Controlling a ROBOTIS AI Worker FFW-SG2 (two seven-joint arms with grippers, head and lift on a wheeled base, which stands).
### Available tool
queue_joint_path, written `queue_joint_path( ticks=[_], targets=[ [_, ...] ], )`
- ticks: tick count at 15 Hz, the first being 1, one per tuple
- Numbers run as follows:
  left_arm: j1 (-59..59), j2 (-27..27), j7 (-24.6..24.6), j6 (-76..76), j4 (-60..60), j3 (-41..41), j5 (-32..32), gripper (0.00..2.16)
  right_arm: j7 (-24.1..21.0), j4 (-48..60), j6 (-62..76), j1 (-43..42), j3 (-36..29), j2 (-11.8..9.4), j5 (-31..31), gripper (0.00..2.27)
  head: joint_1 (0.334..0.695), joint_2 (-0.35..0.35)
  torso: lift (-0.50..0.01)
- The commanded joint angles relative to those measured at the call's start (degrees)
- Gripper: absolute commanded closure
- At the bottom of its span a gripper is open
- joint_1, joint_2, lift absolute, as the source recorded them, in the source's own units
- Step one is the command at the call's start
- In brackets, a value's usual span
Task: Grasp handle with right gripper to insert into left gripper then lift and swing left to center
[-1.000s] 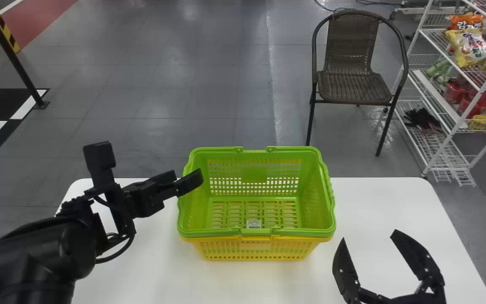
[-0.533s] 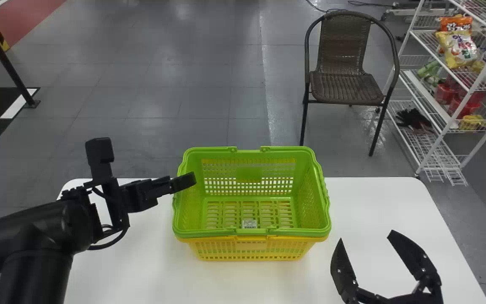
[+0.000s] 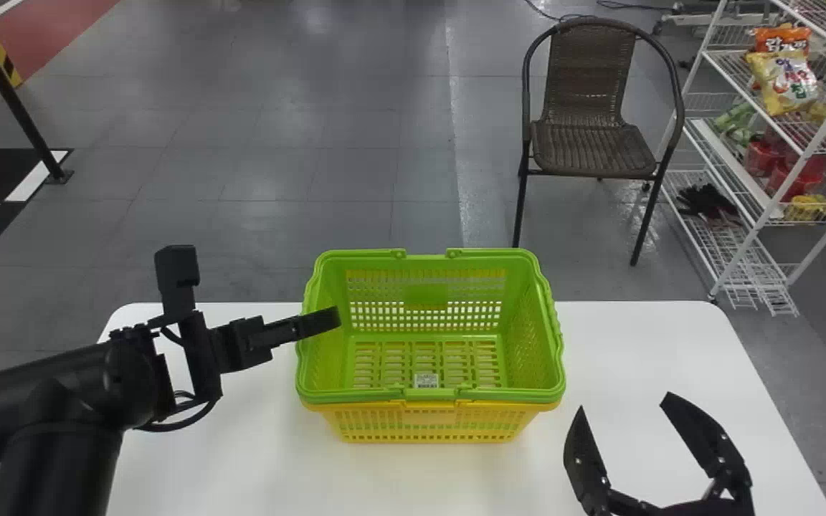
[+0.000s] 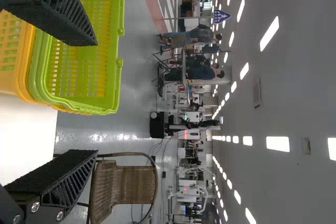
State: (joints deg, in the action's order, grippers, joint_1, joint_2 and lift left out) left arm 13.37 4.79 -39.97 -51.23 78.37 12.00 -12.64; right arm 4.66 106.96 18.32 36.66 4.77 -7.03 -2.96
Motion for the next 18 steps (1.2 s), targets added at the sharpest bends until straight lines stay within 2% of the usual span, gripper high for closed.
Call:
queue_joint_path(
  ticks=[1,8,18],
  targets=[
    [0.07,-0.13,-0.02,-1.47,0.29,-0.31,-0.99,0.12,0.00,-0.17,0.00,-0.01,-0.02,0.00,-0.12,0.08,0.695,0.009,0.000],
    [0.51,-0.13,-0.02,-5.86,4.24,-0.22,-2.04,0.13,0.00,-0.52,0.00,-0.27,-0.11,-0.09,-0.38,0.08,0.695,-0.011,0.000],
    [1.13,-0.57,0.95,-17.11,13.21,-1.63,-8.63,0.13,-0.09,-0.96,0.18,-0.98,-1.60,0.26,-1.44,0.08,0.695,-0.054,0.000]
  ],
)
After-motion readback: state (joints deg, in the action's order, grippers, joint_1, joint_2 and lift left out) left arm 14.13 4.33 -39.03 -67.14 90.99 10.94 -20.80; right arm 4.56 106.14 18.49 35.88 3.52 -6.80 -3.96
